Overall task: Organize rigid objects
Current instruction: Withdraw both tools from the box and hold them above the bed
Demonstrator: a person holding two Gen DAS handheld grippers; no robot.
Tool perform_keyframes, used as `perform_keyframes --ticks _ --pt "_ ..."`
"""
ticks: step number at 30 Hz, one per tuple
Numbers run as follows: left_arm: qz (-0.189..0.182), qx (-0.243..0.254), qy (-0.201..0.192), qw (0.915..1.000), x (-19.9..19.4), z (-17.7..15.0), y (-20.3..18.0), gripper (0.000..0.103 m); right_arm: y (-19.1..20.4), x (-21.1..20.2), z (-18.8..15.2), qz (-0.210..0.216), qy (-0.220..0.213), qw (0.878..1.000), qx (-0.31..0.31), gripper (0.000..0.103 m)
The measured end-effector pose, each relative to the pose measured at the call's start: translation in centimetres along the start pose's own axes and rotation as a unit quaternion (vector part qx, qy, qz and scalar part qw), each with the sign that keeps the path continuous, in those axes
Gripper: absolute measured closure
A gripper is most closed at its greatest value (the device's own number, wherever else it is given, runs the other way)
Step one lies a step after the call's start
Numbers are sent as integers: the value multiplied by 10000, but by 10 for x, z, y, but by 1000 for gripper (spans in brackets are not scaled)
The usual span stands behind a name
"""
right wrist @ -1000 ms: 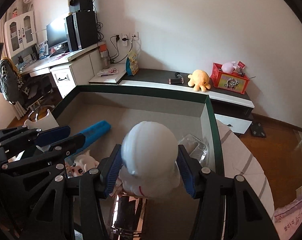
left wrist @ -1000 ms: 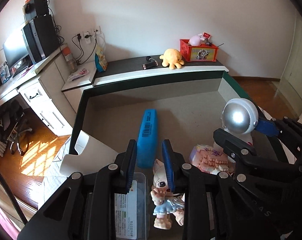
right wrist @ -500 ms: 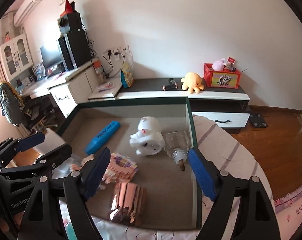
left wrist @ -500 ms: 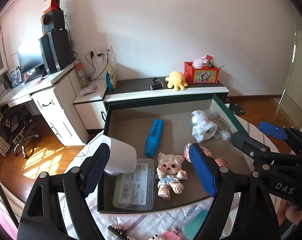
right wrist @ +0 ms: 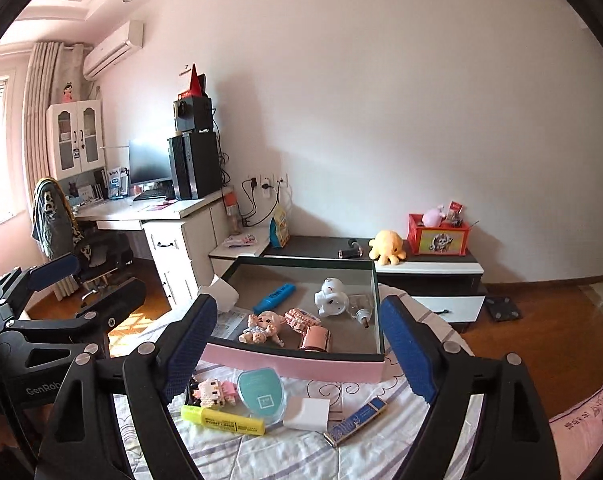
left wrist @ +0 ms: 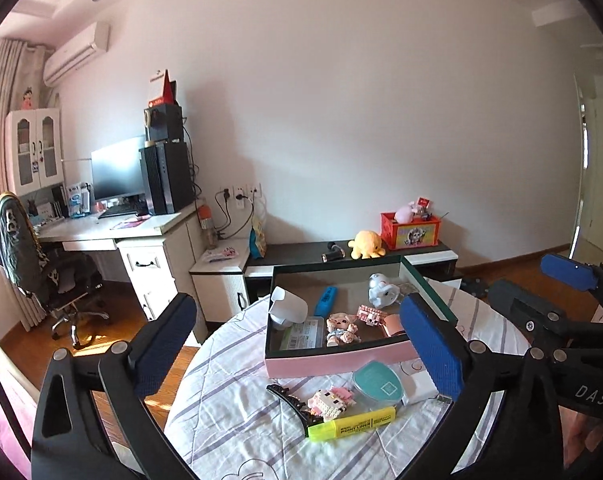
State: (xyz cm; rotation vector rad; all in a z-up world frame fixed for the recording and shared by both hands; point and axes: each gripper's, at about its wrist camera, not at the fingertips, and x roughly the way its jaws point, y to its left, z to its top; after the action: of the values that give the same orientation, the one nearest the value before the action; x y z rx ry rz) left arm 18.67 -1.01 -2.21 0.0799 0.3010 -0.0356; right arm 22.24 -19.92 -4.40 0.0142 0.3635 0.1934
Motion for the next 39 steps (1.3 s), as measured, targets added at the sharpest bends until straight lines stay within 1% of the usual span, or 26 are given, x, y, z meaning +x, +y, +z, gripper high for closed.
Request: perform_keyframes --ticks 3,5,8,13,22,33,37,39 --pt "51 -112 -170 9998 -30 -5 3 0 10 -33 -6 -111 -173 9998 -58 18" --pt "2 -229 -309 9993 -46 -9 4 0 18 -53 -11 -194 -315 9993 -81 18" --pt "-48 -364 -396 9985 -65 -16 4 0 25 -78 -17 -273 -483 9983 -158 18" --pt "-40 -280 -470 9985 -85 -22 0 0 37 -105 -31 -479 -654 9963 -294 17" --pt "6 -243 -514 9984 -99 -27 -3 0 34 -124 -40 -551 -706 9958 -207 17" --pt "-8 -219 -478 9986 -97 -31 -6 0 30 -123 -44 -602 -648 9959 -172 17" --pt "-48 -225 -375 9990 -89 -35 -4 0 29 -117 -45 -580 -572 9966 -156 17" --pt "-115 -235 -236 9994 -81 -39 -2 0 30 -113 -47 -558 -512 9970 -155 17"
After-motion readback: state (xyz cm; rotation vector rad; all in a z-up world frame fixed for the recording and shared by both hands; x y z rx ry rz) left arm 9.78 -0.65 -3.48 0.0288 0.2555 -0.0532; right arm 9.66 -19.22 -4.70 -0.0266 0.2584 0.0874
